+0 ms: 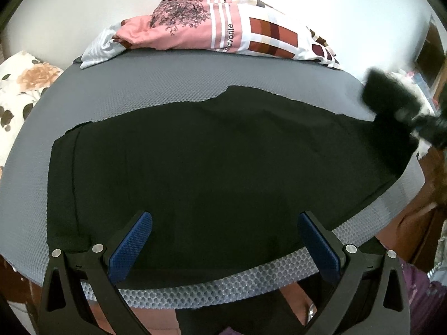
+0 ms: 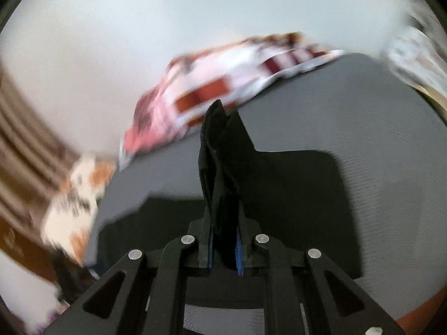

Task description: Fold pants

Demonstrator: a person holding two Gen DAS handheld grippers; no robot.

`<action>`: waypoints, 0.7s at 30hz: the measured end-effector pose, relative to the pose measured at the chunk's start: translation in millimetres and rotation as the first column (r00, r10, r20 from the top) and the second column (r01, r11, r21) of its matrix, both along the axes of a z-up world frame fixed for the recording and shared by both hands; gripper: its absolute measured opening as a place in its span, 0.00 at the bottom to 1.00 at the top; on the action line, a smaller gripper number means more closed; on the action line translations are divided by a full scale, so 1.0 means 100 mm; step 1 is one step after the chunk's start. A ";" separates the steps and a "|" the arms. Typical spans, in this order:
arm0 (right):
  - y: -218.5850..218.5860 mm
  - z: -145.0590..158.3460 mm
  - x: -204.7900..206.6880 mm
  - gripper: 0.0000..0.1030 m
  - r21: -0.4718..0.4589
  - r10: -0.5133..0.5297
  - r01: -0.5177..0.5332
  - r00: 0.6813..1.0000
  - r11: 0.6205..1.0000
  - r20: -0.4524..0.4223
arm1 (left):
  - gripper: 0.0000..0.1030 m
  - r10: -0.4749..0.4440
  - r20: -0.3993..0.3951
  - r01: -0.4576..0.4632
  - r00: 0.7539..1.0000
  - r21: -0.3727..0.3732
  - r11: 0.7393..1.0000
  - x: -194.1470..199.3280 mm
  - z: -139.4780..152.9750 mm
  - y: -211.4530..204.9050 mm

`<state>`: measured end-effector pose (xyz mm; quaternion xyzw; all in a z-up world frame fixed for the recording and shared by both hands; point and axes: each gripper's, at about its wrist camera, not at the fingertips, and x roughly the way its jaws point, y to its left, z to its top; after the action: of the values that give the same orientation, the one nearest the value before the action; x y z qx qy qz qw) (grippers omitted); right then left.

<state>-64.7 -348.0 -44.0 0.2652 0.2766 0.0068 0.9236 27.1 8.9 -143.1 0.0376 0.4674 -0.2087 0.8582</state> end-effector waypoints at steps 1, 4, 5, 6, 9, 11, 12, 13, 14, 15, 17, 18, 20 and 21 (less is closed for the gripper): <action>0.21 -0.09 0.12 0.12 -0.027 0.030 -0.031 0.999 0.999 -0.028 | 1.00 -0.002 -0.005 0.002 1.000 -0.003 1.000 0.00 0.00 0.00; 0.70 -0.46 0.38 0.12 -0.064 0.104 -0.113 0.986 0.992 -0.127 | 1.00 -0.009 -0.008 0.009 1.000 -0.012 1.000 -0.01 0.01 0.01; 0.85 -0.56 0.41 0.12 -0.111 0.115 -0.133 0.981 0.985 -0.156 | 1.00 -0.010 -0.009 0.010 1.000 -0.014 1.000 -0.01 0.01 0.01; 0.97 -0.62 0.44 0.12 -0.142 0.125 -0.151 0.977 0.978 -0.174 | 1.00 -0.010 -0.011 0.010 1.000 -0.020 1.000 0.00 0.01 0.02; 1.17 -0.71 0.45 0.12 -0.193 0.143 -0.182 0.969 0.964 -0.199 | 1.00 -0.008 -0.029 0.007 1.000 -0.047 0.999 0.02 0.01 0.02; 1.25 -0.70 0.44 0.12 -0.231 0.145 -0.191 0.968 0.954 -0.203 | 1.00 -0.008 -0.041 0.006 0.999 -0.061 0.998 0.04 0.00 0.02; 1.31 -0.69 0.46 0.12 -0.244 0.146 -0.196 0.967 0.950 -0.207 | 1.00 -0.009 -0.044 0.006 0.999 -0.064 0.998 0.04 0.00 0.01; 1.34 -0.67 0.47 0.12 -0.258 0.145 -0.198 0.967 0.946 -0.209 | 1.00 -0.011 -0.044 0.008 0.999 -0.064 0.998 0.04 0.01 0.01; 1.37 -0.67 0.48 0.12 -0.270 0.146 -0.201 0.966 0.941 -0.212 | 1.00 -0.013 -0.042 0.010 0.999 -0.061 0.998 0.04 0.01 0.00; 1.38 -0.66 0.49 0.12 -0.276 0.150 -0.207 0.965 0.938 -0.215 | 1.00 -0.014 -0.041 0.012 0.999 -0.058 0.998 0.04 0.01 0.00; 1.42 -0.70 0.47 0.12 -0.292 0.150 -0.212 0.964 0.933 -0.221 | 1.00 -0.015 -0.042 0.013 0.999 -0.055 0.998 0.04 0.00 -0.01; 1.45 -0.71 0.46 0.12 -0.304 0.150 -0.216 0.963 0.928 -0.224 | 1.00 -0.015 -0.046 0.012 0.999 -0.054 0.998 0.05 -0.01 -0.01; 1.51 -0.73 0.45 0.13 -0.322 0.154 -0.224 0.961 0.920 -0.230 | 1.00 -0.013 -0.056 0.010 0.998 -0.054 0.999 0.06 -0.03 0.00; 1.54 -0.74 0.45 0.14 -0.329 0.157 -0.229 0.960 0.916 -0.230 | 1.00 -0.010 -0.061 0.007 0.998 -0.053 0.999 0.08 -0.05 0.00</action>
<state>-20.1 -193.8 -118.0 0.0658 0.3892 0.0218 0.9185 34.6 8.7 -147.6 0.0104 0.4877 -0.2259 0.8432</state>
